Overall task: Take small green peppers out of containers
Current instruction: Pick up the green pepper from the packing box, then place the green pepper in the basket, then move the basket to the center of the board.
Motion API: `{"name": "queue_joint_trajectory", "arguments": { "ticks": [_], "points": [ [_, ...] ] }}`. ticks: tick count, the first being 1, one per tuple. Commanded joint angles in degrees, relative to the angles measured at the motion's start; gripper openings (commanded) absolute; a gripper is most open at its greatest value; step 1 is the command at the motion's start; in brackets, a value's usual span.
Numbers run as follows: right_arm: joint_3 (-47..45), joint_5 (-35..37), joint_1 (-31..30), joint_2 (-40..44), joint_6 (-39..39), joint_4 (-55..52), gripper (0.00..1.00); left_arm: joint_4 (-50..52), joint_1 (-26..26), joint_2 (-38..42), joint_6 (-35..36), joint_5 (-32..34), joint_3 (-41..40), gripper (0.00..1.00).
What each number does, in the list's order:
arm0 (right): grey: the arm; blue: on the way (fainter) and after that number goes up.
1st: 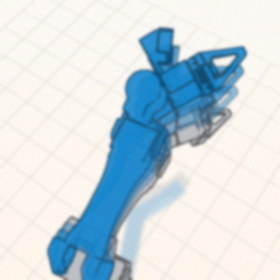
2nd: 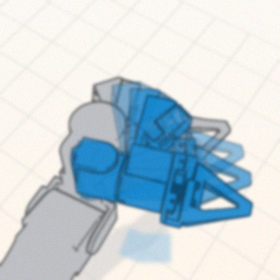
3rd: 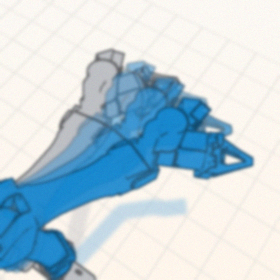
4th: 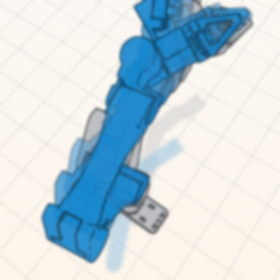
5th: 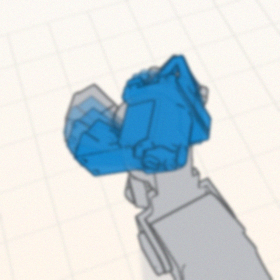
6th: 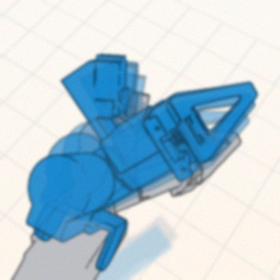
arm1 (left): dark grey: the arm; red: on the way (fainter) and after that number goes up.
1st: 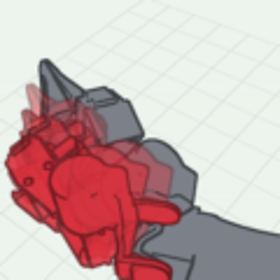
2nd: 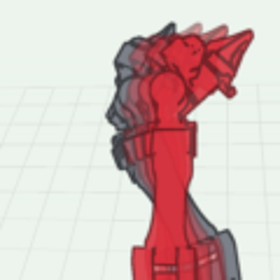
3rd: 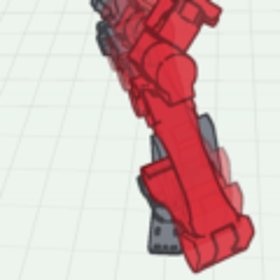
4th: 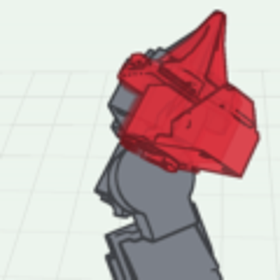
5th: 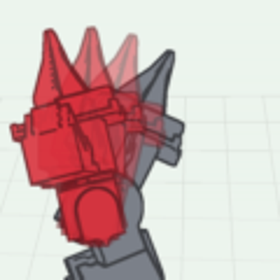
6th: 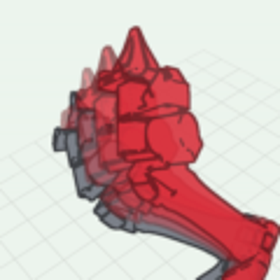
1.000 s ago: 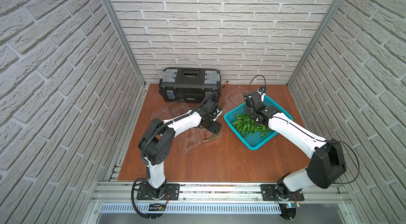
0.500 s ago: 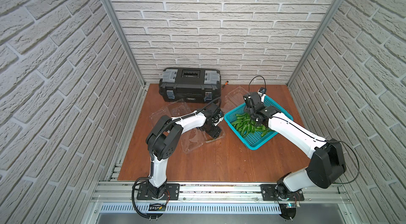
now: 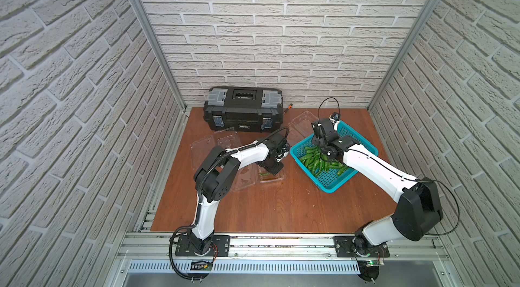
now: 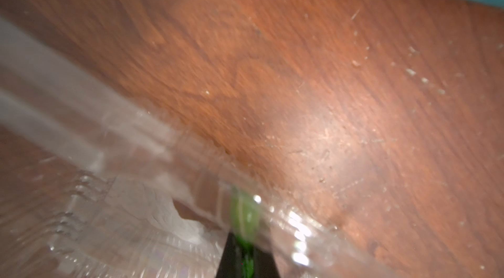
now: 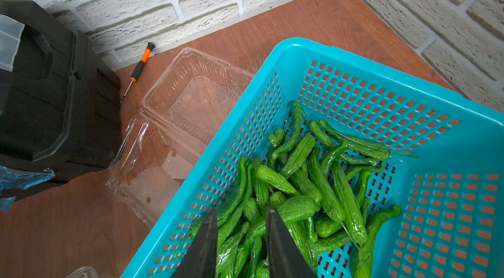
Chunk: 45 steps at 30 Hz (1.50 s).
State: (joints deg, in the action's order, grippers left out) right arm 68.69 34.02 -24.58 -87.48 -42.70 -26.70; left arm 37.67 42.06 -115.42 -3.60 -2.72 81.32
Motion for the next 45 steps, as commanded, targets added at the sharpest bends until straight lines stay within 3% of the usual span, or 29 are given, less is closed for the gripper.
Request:
{"name": "queue_joint_trajectory", "arguments": {
  "ticks": [1,6,10,17,18,19,20,23,25,28,34,40,45],
  "points": [
    [0.88,-1.15,1.46,-1.65,-1.24,-2.38,0.31,2.32,-0.49,3.42,0.61,0.45,1.85,0.0],
    [0.24,-3.92,4.25,-2.84,-2.29,-2.94,0.32,-0.23,-0.56,11.94,1.05,-3.64,3.84,0.0],
    [-0.44,-4.4,7.04,-2.48,-2.7,-3.75,0.32,-2.4,-0.58,14.21,0.58,-9.73,7.36,0.0],
    [-1.67,2.88,14.06,0.2,-3.34,-9.67,0.33,-3.85,1.9,0.86,0.65,-20.07,23.87,0.0],
    [-2.19,4.06,15.56,1.04,-3.74,-10.53,0.34,-3.79,2.35,-1.65,0.44,-21.17,26.87,0.13],
    [-2.56,5.15,16.85,1.73,-4.18,-11.28,0.34,-3.75,2.7,-3.62,0.03,-22.43,29.31,0.35],
    [-2.97,6.65,18.45,2.59,-5.25,-12.75,0.34,-3.75,3.05,-5.48,-0.45,-24.0,32.05,0.47],
    [-4.83,10.97,22.52,6.07,-7.22,-15.12,0.35,-7.3,3.47,-6.59,-3.15,-26.13,34.69,0.78],
    [-6.51,13.51,24.71,8.42,-6.94,-15.25,0.35,-10.57,2.95,-4.86,-4.79,-26.09,32.76,0.9],
    [-8.9,13.1,28.65,10.26,-5.08,-14.1,0.35,-19.47,0.56,0.87,-8.55,-20.94,23.83,0.96],
    [-14.63,11.44,32.11,10.29,-4.67,-11.64,0.38,-40.52,-8.71,16.09,-22.15,2.26,-4.17,0.98],
    [-19.6,14.64,32.13,11.61,-6.77,-11.31,0.39,-36.18,-16.93,26.09,-23.06,18.59,-17.82,0.99],
    [-22.76,16.91,32.14,9.72,-5.69,-8.12,0.4,-33.43,-22.18,32.1,-22.6,27.09,-25.29,0.98]
  ]
}}
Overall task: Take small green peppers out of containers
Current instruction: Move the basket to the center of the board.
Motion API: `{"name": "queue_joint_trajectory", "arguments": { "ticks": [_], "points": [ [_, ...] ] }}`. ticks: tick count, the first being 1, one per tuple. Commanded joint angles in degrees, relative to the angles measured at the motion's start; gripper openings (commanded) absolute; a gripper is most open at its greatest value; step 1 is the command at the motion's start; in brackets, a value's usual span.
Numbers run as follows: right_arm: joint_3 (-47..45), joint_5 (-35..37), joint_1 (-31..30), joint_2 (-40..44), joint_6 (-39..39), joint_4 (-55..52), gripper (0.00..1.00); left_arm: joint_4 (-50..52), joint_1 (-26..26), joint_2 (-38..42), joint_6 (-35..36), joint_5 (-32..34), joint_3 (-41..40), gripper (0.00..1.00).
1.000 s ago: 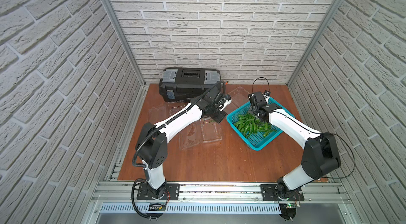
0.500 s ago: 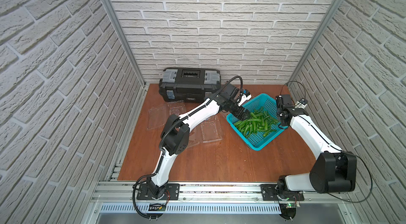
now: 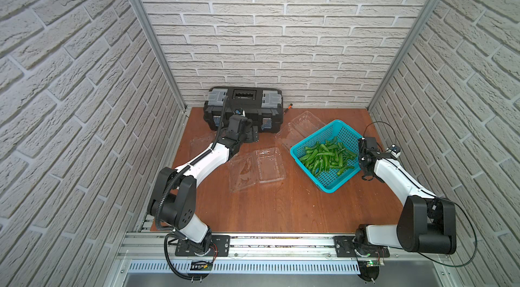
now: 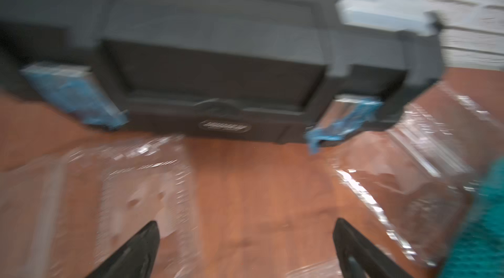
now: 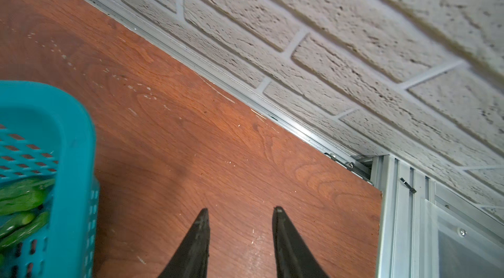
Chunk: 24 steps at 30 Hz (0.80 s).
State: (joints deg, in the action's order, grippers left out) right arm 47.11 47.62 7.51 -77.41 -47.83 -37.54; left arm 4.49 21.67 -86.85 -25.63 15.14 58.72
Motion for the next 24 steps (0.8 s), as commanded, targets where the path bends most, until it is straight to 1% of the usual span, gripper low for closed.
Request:
{"name": "queue_joint_trajectory", "arguments": {
  "ticks": [1,3,4,5,7,8,10,12,14,16,20,22,24],
  "points": [
    [-1.38,2.87,0.05,-0.96,0.24,3.37,0.41,0.01,-2.37,4.44,-0.81,11.29,-3.81,0.98],
    [-2.63,1.66,-0.27,-1.39,4.2,7.43,0.41,-0.37,-3.55,6.78,-0.57,16.97,-6.64,0.98],
    [-3.76,0.89,-0.51,-1.08,7.38,10.96,0.41,-0.65,-4.17,7.84,-0.88,19.82,-7.99,0.98],
    [-6.08,-0.77,-0.85,-0.31,12.23,16.52,0.42,-1.25,-4.98,9.28,-0.94,22.14,-9.68,0.98],
    [-10.29,-4.69,-1.49,1.56,20.49,26.81,0.43,-3.59,-7.32,11.65,-0.76,23.66,-13.4,0.98],
    [-12.79,-8.51,-1.85,3.04,24.78,32.53,0.43,-4.75,-8.55,12.92,-0.59,24.26,-15.28,0.98],
    [-15.87,-14.14,-3.34,4.8,30.39,40.52,0.43,-7.37,-10.25,14.78,0.1,24.79,-18.63,0.98],
    [-18.98,-17.66,-6.25,5.17,36.71,49.96,0.43,-8.98,-12.12,15.76,0.83,24.57,-21.46,0.98],
    [-18.7,-21.67,-7.77,4.11,39.78,52.05,0.43,-8.74,-13.17,15.21,2.05,23.63,-22.76,0.98],
    [-17.62,-25.14,-8.76,2.59,41.87,52.34,0.43,-7.27,-14.15,14.41,2.31,23.11,-22.03,0.98],
    [-14.51,-36.14,-9.22,0.0,42.55,48.71,0.41,-7.53,-15.71,13.65,3.15,21.61,-21.61,0.98],
    [-14.19,-38.1,-9.92,-0.46,42.51,48.58,0.41,-7.72,-16.92,13.95,3.25,19.31,-21.97,0.98],
    [-14.28,-37.79,-11.12,-0.46,43.37,49.06,0.4,-8.0,-17.77,14.6,4.39,17.87,-22.54,0.98]
  ]
}}
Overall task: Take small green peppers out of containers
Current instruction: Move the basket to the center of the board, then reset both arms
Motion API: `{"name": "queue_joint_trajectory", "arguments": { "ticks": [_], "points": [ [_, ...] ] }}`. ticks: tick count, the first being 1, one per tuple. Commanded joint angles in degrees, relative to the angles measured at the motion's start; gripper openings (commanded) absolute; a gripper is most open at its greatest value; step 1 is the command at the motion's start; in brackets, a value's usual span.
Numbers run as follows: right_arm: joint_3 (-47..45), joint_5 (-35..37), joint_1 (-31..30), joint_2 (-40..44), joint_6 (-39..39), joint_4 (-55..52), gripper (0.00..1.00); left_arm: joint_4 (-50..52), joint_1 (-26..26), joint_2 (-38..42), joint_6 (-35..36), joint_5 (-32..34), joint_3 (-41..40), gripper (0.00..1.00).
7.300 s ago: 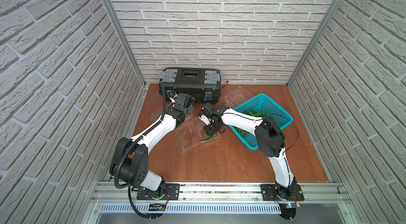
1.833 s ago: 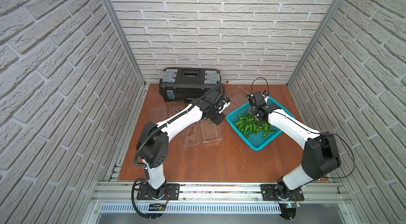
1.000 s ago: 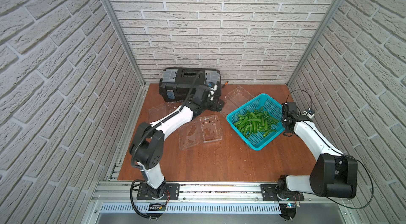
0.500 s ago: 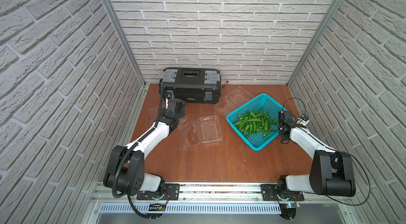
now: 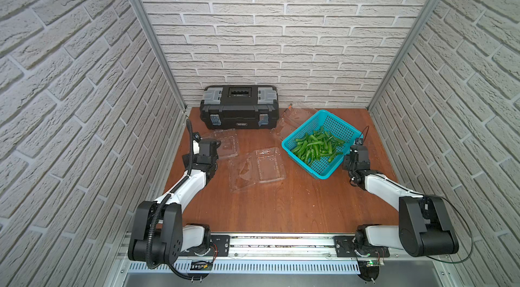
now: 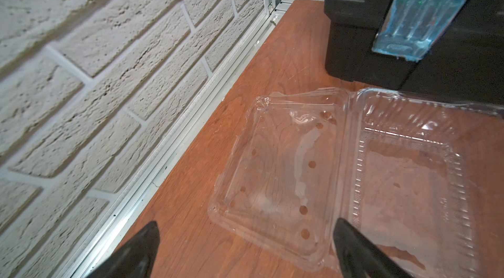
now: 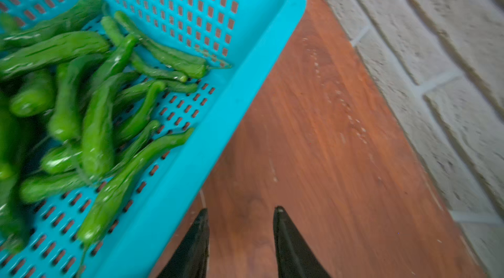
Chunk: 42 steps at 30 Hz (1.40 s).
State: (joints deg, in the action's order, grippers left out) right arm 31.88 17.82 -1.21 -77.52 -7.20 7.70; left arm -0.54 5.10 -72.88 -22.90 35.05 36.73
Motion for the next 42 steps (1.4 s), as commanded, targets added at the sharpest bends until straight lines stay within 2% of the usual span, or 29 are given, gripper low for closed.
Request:
{"name": "queue_joint_trajectory", "arguments": {
  "ticks": [1,3,5,6,8,10,12,15,20,23,24,28,31,34,35,37,38,39,40,42],
  "points": [
    [0.82,-9.26,-2.52,-0.19,2.85,3.87,0.4,-3.13,-1.32,1.0,2.95,-2.25,-0.86,0.98],
    [2.06,-10.2,-2.91,-0.83,3.53,1.13,0.4,-1.79,-1.78,1.87,4.34,-2.68,-0.87,0.98],
    [4.48,-6.8,-2.94,-2.81,3.24,-2.54,0.38,-1.43,-2.82,1.7,5.27,-4.9,-1.28,0.98],
    [4.41,-4.9,-3.15,-3.16,3.93,-0.83,0.38,-2.11,-3.23,1.0,5.47,-5.46,-1.83,0.98],
    [1.06,-1.84,-3.44,-2.45,5.41,9.08,0.38,-5.39,-3.69,-0.9,5.56,-5.45,-3.64,0.98],
    [-0.64,-0.99,-3.11,-2.92,5.96,15.58,0.38,-11.72,-3.64,-2.71,6.19,-5.52,-6.35,0.98],
    [-1.01,-4.0,-3.03,-3.73,6.76,18.95,0.39,-18.39,-3.7,-3.59,6.49,-4.58,-8.84,0.98],
    [0.52,-10.17,-3.09,-4.71,8.51,16.59,0.39,-27.95,-3.87,-4.1,8.23,-5.87,-11.45,0.98],
    [-0.15,-10.53,-3.05,-4.05,7.57,16.97,0.38,-38.61,-4.27,-8.75,13.47,-7.88,-11.61,0.98],
    [0.46,-7.35,-2.97,-4.57,6.6,16.47,0.38,-47.58,-6.29,-14.81,14.77,-13.77,-12.44,0.98],
    [0.34,-6.63,-3.0,-4.58,6.66,16.81,0.37,-40.69,-6.43,-14.19,14.21,-15.27,-9.84,0.98],
    [-2.17,-4.58,-2.96,-3.52,8.09,21.7,0.37,-45.38,-6.77,-14.63,14.89,-17.69,-11.83,0.98],
    [-5.21,-4.97,-2.69,-4.0,9.69,29.36,0.37,-45.01,-6.88,-14.57,14.78,-17.94,-11.77,0.98],
    [-6.19,-6.93,-1.75,-7.99,9.42,34.87,0.37,-48.55,-8.24,-15.53,16.51,-27.54,-13.6,0.98],
    [-6.17,-7.87,-0.93,-7.59,8.61,33.78,0.37,-56.01,-8.72,-18.03,17.88,-31.04,-15.72,0.98],
    [-7.33,-9.04,-0.42,-8.21,8.6,36.0,0.36,-51.52,-8.84,-16.44,17.58,-31.86,-14.86,0.98],
    [-8.06,-10.97,-0.42,-8.95,9.33,37.72,0.35,-53.79,-9.03,-17.88,17.22,-31.52,-14.75,0.98],
    [-8.2,-11.06,-0.43,-9.48,9.38,38.81,0.68,-50.65,-9.16,-16.81,17.07,-31.89,-14.27,0.98],
    [-7.6,-10.9,-0.44,-8.99,9.16,36.68,0.98,-51.59,-9.24,-17.02,17.04,-31.8,-14.52,0.98],
    [-7.29,-11.23,-0.25,-9.22,8.99,36.46,1.0,-51.65,-9.23,-17.01,17.04,-31.7,-14.49,0.98]
  ]
}}
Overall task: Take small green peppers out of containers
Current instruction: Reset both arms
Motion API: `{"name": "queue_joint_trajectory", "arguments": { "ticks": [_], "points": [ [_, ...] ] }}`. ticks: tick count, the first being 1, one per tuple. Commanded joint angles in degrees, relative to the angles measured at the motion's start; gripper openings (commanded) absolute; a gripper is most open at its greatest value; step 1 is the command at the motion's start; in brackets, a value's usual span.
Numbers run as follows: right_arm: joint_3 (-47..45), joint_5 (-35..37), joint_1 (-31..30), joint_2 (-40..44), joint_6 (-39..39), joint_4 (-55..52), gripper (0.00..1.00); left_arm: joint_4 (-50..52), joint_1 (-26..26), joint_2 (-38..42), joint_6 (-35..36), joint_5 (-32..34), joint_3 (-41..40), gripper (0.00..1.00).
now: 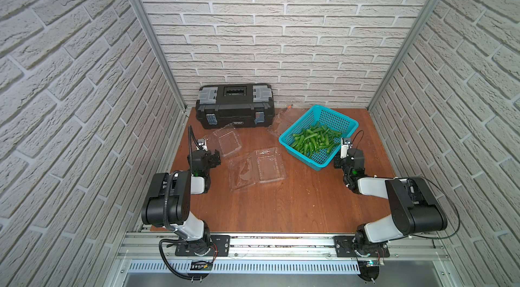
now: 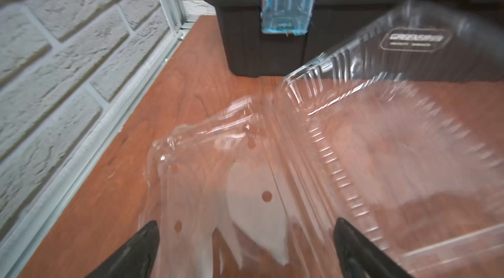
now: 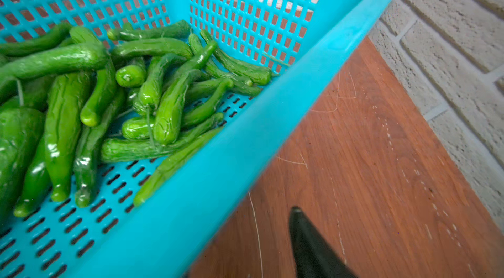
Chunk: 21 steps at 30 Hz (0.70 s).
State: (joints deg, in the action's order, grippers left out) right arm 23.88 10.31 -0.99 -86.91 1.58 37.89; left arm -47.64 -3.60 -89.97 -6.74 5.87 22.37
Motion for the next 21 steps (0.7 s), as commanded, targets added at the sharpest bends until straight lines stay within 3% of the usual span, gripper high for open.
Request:
{"name": "queue_joint_trajectory", "arguments": {
  "ticks": [1,21],
  "points": [
    [1.16,-4.52,-0.05,0.4,0.01,4.92,1.0,-4.85,-0.53,-0.06,0.86,-2.56,-0.2,0.98],
    [0.77,-4.5,0.27,0.17,-0.4,5.97,1.0,-4.94,-0.64,-0.2,0.85,-2.75,-0.09,0.98]
  ]
}}
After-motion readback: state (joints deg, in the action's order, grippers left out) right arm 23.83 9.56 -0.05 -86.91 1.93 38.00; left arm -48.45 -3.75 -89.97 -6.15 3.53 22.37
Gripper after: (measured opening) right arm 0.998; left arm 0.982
